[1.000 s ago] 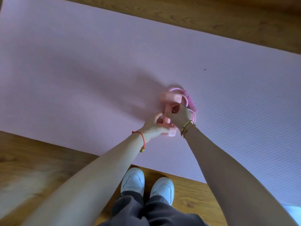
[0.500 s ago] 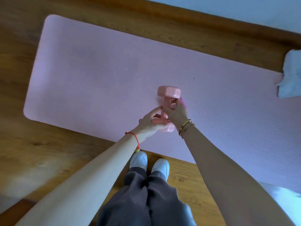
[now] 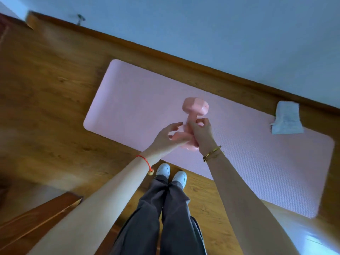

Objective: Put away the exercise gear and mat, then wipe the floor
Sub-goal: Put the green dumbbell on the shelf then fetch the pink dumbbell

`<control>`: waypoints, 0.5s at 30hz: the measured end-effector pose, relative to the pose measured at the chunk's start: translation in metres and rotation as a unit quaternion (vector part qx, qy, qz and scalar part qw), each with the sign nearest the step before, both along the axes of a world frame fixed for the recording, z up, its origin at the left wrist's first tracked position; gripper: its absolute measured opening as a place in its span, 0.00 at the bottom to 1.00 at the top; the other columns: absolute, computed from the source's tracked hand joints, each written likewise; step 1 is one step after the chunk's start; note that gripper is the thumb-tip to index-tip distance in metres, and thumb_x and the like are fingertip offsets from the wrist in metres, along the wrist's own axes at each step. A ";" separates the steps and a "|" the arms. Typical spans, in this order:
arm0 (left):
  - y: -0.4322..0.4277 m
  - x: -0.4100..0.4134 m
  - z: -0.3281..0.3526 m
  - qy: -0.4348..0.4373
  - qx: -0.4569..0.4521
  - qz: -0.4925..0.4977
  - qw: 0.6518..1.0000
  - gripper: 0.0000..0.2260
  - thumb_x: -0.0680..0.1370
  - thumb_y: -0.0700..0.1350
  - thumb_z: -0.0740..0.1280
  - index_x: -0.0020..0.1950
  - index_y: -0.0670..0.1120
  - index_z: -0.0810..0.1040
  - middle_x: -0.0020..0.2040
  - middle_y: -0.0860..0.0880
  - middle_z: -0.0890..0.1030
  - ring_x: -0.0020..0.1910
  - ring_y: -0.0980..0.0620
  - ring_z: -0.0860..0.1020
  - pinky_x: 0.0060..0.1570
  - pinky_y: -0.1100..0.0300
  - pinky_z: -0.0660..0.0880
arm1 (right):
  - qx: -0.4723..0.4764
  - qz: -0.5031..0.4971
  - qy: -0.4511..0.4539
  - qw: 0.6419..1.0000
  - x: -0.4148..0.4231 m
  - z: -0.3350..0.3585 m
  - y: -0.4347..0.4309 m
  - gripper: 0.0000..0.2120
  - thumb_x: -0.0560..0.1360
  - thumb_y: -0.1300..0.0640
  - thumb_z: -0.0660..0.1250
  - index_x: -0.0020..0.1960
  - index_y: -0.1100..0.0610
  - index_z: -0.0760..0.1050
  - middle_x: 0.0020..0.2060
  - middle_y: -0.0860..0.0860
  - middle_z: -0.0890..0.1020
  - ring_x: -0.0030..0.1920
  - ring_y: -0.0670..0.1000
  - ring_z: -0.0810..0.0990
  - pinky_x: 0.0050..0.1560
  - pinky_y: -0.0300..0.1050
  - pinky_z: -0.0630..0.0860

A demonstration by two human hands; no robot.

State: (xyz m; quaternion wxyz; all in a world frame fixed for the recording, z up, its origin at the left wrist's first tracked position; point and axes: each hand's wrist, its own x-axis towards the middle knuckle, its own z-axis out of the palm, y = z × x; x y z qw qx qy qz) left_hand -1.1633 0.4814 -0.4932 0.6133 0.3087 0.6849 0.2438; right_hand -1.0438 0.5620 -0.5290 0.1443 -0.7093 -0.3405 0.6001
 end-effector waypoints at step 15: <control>-0.073 -0.020 0.188 0.029 0.138 0.135 0.981 0.29 0.70 0.69 0.70 0.66 0.55 0.76 0.53 0.70 0.79 0.55 0.76 0.75 0.49 0.80 0.70 | 0.127 0.129 0.084 0.980 -0.034 0.238 -0.060 0.14 0.79 0.47 0.64 0.59 0.53 0.66 0.50 0.52 0.80 0.48 0.52 0.82 0.54 0.53 0.82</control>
